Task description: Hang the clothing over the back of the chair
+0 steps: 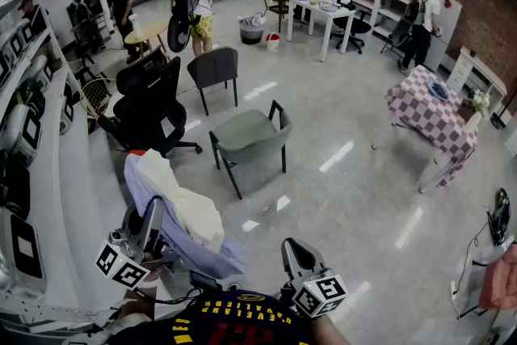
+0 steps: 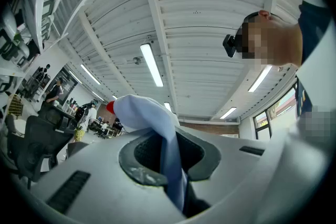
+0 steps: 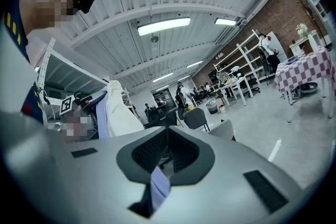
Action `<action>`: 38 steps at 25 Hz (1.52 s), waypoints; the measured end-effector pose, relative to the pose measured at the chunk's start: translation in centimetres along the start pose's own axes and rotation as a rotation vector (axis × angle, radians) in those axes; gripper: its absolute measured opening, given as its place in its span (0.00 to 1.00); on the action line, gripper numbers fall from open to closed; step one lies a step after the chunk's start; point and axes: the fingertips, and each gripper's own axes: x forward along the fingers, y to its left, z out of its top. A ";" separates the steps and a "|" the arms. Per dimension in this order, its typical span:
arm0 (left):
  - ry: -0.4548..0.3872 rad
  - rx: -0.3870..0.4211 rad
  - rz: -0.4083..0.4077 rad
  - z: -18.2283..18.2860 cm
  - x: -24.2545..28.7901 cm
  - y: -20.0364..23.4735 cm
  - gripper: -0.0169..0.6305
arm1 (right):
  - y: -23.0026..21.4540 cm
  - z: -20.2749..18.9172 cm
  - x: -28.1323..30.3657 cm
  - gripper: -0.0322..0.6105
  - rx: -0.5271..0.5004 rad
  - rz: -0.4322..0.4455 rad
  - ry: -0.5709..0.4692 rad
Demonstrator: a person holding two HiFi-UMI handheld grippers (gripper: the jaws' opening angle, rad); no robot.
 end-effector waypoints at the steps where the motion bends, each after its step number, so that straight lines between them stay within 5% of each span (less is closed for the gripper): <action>1: 0.000 0.001 0.000 -0.1 0.1 -0.1 0.09 | -0.2 0.1 0.0 0.08 -0.003 0.000 -0.002; 21: 0.003 0.005 0.031 -1.6 0.6 -1.5 0.09 | -1.7 -0.1 -2.2 0.08 -0.018 -0.005 -0.006; 38: 0.035 0.004 0.089 -5.4 -0.7 -8.3 0.09 | -4.4 -1.2 -7.8 0.08 0.010 0.055 0.034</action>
